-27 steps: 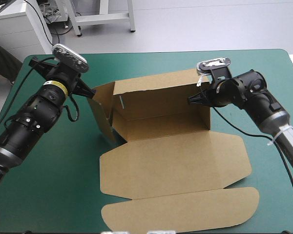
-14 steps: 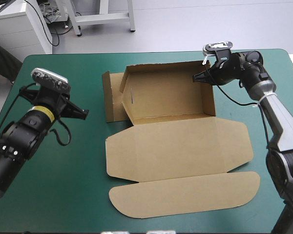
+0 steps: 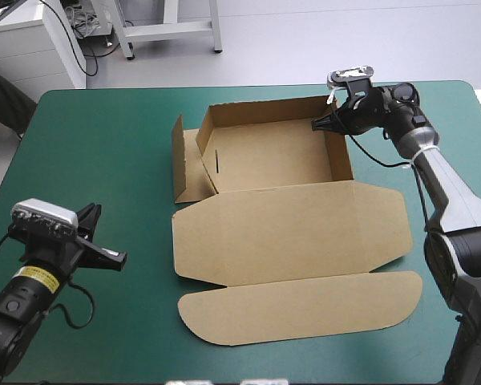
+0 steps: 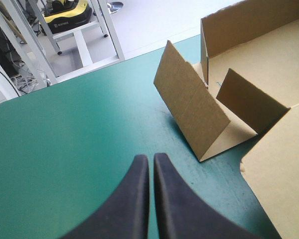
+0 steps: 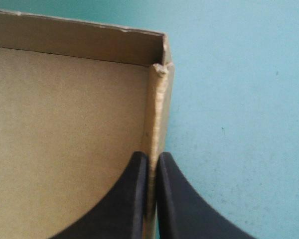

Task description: Fold the box

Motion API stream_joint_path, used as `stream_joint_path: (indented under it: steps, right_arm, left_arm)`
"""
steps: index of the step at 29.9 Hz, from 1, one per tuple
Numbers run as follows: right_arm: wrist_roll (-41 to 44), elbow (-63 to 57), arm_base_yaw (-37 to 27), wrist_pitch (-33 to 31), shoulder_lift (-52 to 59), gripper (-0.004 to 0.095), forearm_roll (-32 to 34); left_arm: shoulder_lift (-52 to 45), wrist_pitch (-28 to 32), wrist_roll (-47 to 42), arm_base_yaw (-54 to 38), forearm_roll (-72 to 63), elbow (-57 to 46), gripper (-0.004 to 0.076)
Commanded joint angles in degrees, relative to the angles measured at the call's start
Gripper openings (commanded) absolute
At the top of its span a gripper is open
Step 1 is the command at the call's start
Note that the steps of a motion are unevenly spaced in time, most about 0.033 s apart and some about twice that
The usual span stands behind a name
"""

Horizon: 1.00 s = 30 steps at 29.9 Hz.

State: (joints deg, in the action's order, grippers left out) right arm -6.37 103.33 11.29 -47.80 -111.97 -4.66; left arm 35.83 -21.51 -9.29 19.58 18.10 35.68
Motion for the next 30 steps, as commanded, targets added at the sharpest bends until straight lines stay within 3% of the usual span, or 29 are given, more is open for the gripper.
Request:
stream_joint_path:
  steps: [1, 6, 10, 16, 20, 27, 30]
  right_arm:
    - [-1.6, -1.6, 0.1, -16.4, -0.3, -0.002, 2.3]
    - [-1.6, -1.4, 0.1, -15.2, -1.8, -0.002, 2.8]
    - [-1.7, -1.5, 0.2, -24.4, -4.3, -0.002, 2.4]
    - [-2.5, -5.9, 1.2, -24.2, -2.8, -0.002, -3.2]
    - [-2.2, -9.3, 4.2, -24.2, 0.6, -0.0016, -1.2]
    - [-1.6, -8.8, 5.4, -22.2, 1.5, -0.0016, 0.2]
    - [-3.0, -8.2, 5.4, -22.5, 1.5, 0.0034, 0.3]
  left_arm:
    - [-4.8, 3.0, -0.1, 0.0, -1.9, -1.9, 0.0012]
    - [-11.0, 2.2, -0.1, 0.0, -5.2, -5.5, 0.0012]
    - [-14.7, -0.6, 1.3, 0.0, -5.9, -6.0, 0.0012]
    - [-16.3, -3.6, 3.1, 0.0, -6.3, -6.0, 0.0012]
    - [-16.3, -6.4, 3.1, 0.0, -6.6, -6.0, 0.0012]
    - [-16.3, -6.1, 3.1, 0.0, -6.5, -6.0, 0.0012]
    - [-16.3, -6.1, 3.1, 0.0, -6.5, -6.0, 0.0012]
